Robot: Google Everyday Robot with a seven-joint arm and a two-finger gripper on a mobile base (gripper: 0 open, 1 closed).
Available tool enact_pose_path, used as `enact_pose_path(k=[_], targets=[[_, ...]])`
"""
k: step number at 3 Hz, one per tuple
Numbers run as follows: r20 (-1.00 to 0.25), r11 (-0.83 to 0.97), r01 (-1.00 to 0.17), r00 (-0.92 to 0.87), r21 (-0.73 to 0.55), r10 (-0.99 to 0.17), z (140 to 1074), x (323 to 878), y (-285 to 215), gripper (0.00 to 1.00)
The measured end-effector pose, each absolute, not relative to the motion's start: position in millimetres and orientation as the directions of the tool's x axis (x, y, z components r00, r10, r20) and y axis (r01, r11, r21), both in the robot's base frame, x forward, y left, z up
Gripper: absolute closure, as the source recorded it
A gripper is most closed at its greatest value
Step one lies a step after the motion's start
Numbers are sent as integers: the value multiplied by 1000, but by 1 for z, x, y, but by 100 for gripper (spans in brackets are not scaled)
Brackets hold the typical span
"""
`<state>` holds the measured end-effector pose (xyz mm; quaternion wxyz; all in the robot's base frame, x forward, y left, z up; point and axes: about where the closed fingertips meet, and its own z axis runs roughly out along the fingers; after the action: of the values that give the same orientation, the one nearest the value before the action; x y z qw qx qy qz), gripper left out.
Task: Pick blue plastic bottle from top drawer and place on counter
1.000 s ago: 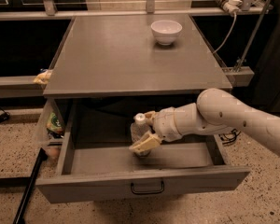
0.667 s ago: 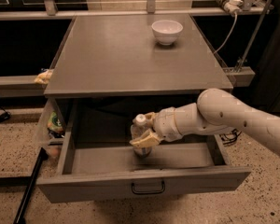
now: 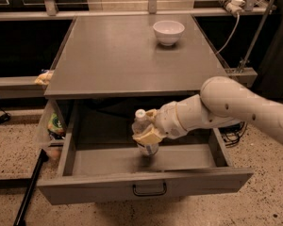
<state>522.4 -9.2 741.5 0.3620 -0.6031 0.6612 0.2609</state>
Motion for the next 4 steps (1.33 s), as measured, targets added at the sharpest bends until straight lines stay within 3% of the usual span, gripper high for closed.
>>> enact_pose_path(k=[2,3,4], targets=[[-723,204,-977,-93,-68,-685,876,516,-1,100],[-743,184,-970,-7,-157,-669,959,526,26,100],[-756,184,-965,23,-189,-654,980,530,31,100]])
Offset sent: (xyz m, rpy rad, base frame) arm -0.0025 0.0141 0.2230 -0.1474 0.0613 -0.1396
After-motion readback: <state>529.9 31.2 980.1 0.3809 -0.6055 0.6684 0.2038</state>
